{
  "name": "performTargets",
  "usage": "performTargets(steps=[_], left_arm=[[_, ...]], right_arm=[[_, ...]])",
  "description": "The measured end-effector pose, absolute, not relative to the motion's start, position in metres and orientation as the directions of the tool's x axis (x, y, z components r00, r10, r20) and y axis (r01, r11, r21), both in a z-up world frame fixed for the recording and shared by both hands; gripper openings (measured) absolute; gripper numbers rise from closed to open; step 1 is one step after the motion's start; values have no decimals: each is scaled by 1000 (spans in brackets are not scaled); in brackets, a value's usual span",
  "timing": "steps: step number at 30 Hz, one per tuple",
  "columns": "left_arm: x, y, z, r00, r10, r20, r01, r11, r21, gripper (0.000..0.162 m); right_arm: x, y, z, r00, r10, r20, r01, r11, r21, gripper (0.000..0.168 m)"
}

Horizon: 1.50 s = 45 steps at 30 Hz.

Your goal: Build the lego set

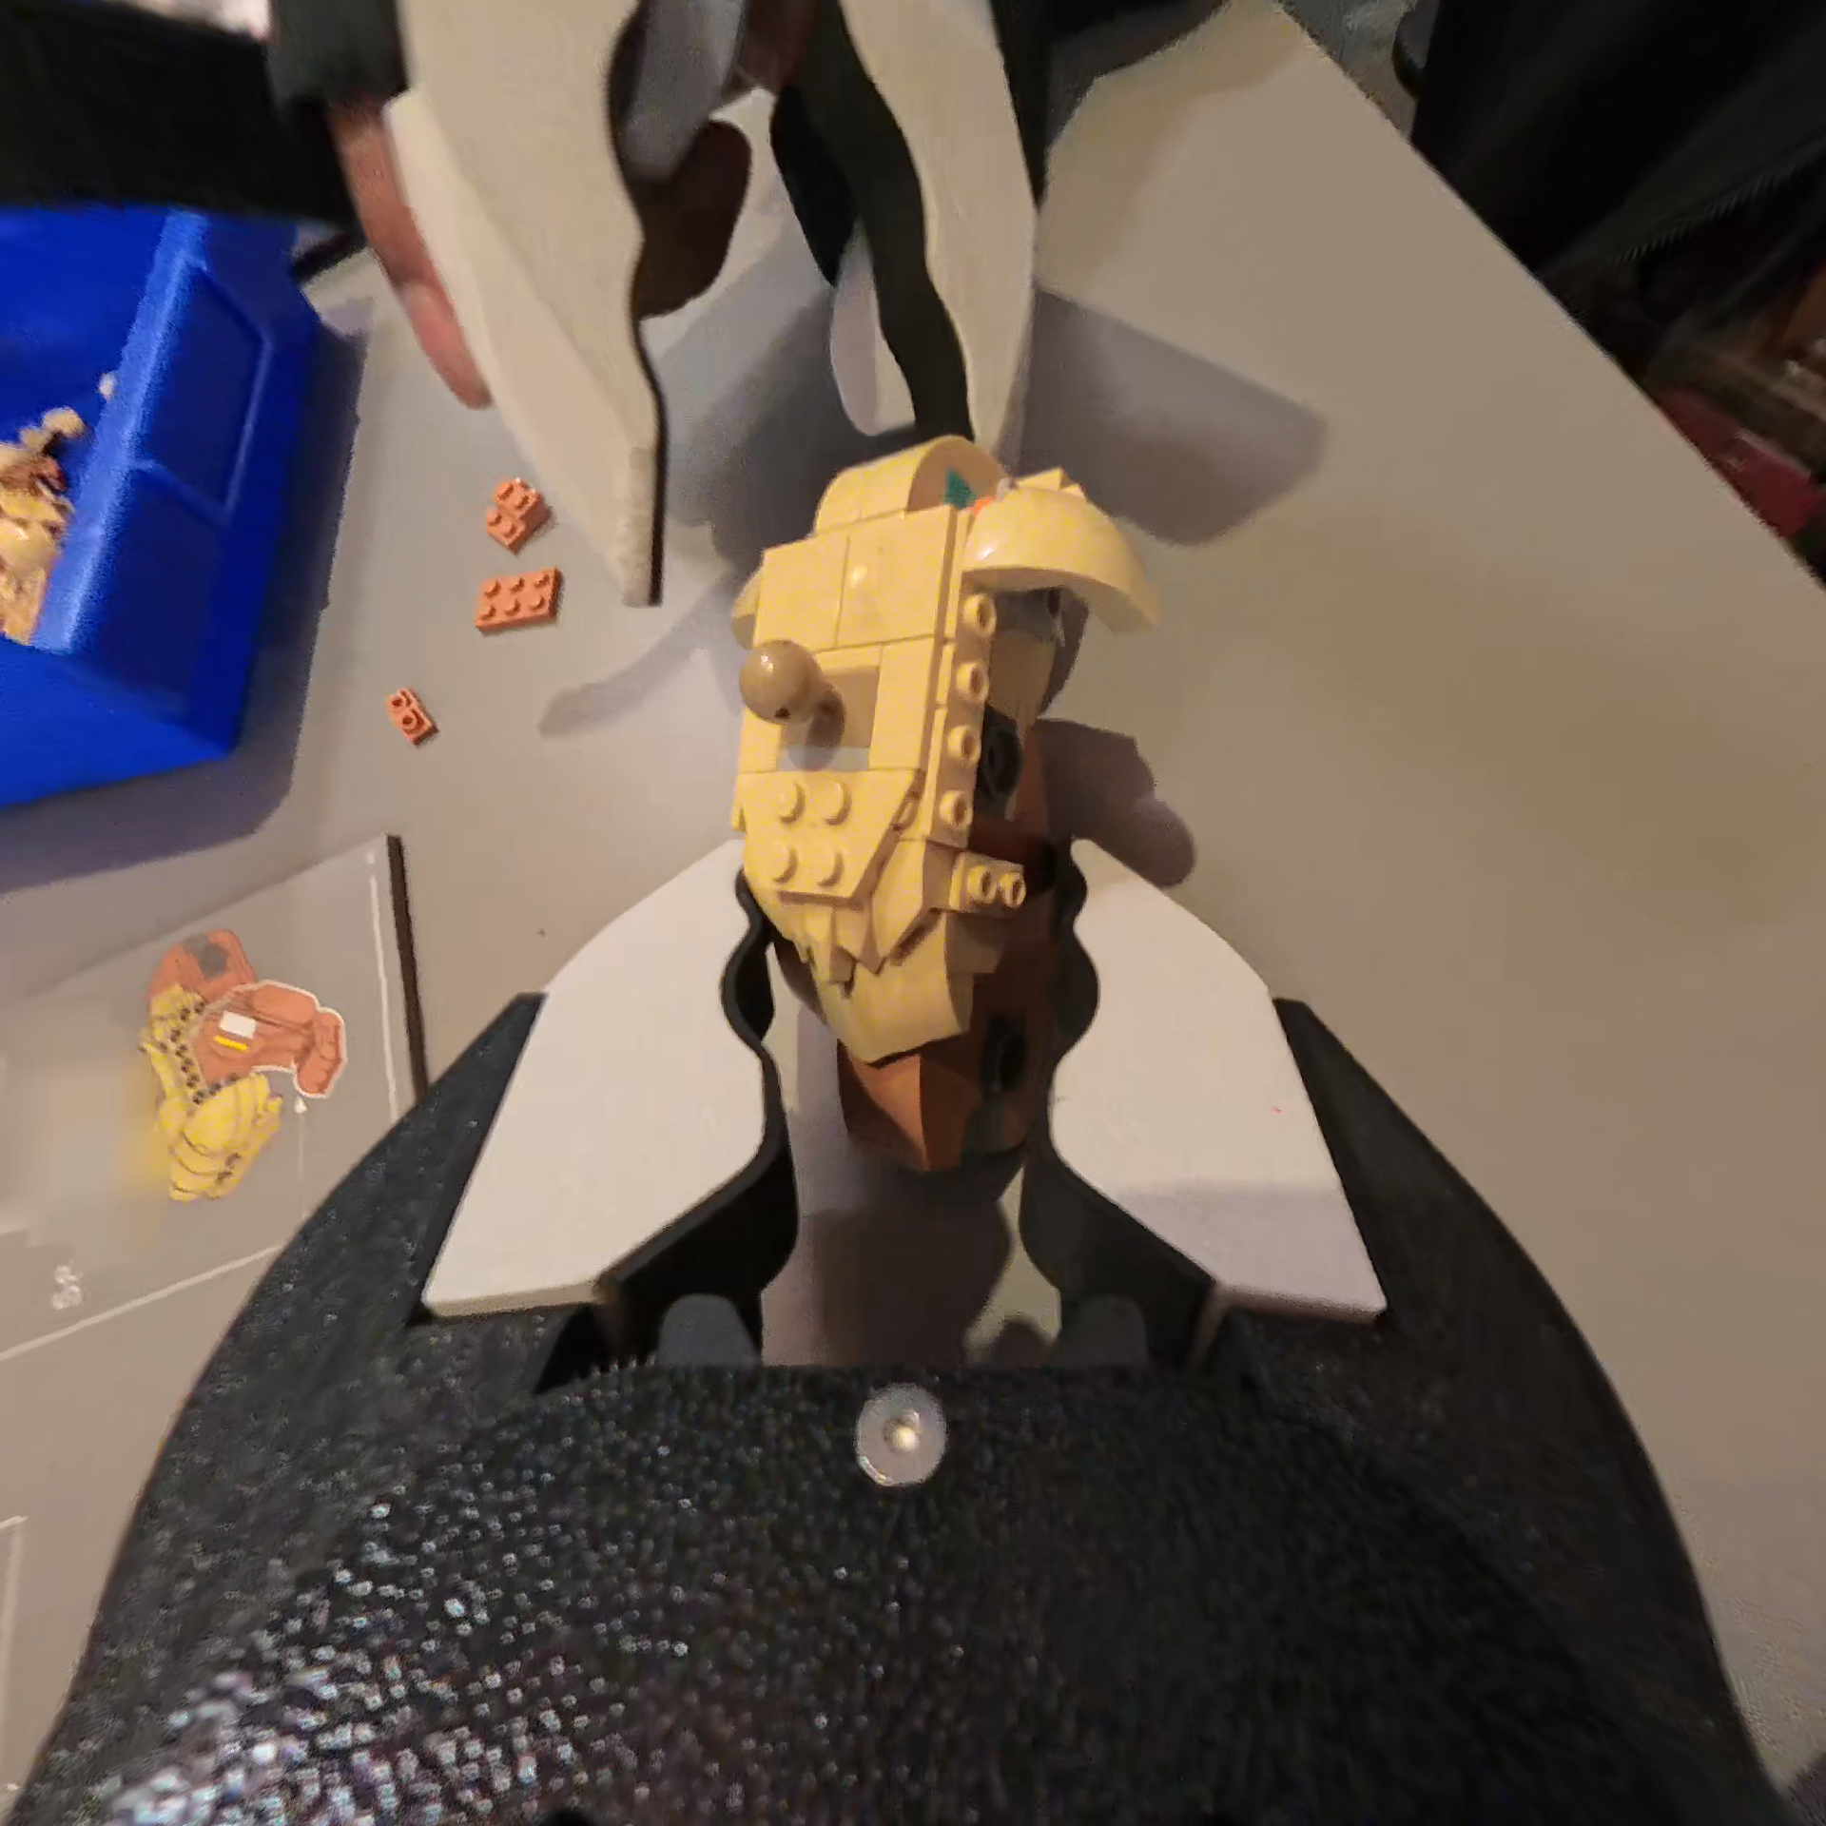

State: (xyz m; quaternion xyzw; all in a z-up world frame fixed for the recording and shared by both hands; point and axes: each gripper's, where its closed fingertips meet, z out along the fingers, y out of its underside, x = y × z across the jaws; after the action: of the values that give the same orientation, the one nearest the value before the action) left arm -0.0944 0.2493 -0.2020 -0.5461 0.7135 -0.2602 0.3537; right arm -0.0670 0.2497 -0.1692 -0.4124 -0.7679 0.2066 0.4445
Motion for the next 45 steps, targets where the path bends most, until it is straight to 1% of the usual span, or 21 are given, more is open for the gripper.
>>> performTargets(steps=[3,5,8,10,13,16,18,20,22,24,27,29,33,39,45], left_arm=[[-90,247,-201,-192,-937,-293,-555,350,-755,53],[-88,245,-200,-208,-928,-309,-541,373,-754,52],[-83,241,-200,-239,-915,-324,-513,402,-758,51],[-79,238,-200,-261,-906,-332,-497,421,-758,51],[-77,236,-200,-279,-896,-345,-485,442,-755,51],[-76,236,-200,-283,-893,-351,-476,448,-757,51],[-75,238,-201,-273,-896,-349,-481,441,-757,51],[-77,245,-205,-243,-908,-342,-511,419,-750,48],[-79,248,-206,-232,-910,-343,-519,414,-748,47],[-80,249,-206,-224,-912,-343,-522,409,-748,47],[-80,250,-206,-214,-916,-339,-529,400,-748,47],[-80,249,-206,-215,-916,-338,-529,401,-748,47],[-80,249,-206,-215,-916,-338,-530,400,-748,46],[-81,250,-206,-207,-920,-334,-535,392,-748,46],[-82,255,-207,-172,-935,-311,-557,353,-752,49]], right_arm=[[-60,241,-158,-291,903,315,391,413,-823,48],[-57,239,-153,-308,929,205,375,317,-871,47],[-57,234,-159,-346,935,79,404,225,-887,46],[-56,230,-164,-370,928,35,423,202,-883,47],[-54,223,-165,-415,910,-15,421,178,-889,38],[-52,222,-166,-418,907,-59,433,141,-890,38],[-51,223,-166,-417,905,-77,435,125,-892,36],[-50,222,-166,-424,902,-88,438,119,-891,23],[-50,220,-169,-427,900,-91,450,124,-884,15],[-51,219,-171,-427,901,-80,456,138,-879,15],[-54,214,-173,-438,896,-75,458,150,-876,25],[-55,212,-173,-441,895,-62,455,163,-875,28],[-56,214,-172,-430,901,-52,448,163,-879,25],[-60,216,-166,-408,913,-32,427,159,-890,27],[-61,220,-166,-378,926,-4,426,170,-889,17]])
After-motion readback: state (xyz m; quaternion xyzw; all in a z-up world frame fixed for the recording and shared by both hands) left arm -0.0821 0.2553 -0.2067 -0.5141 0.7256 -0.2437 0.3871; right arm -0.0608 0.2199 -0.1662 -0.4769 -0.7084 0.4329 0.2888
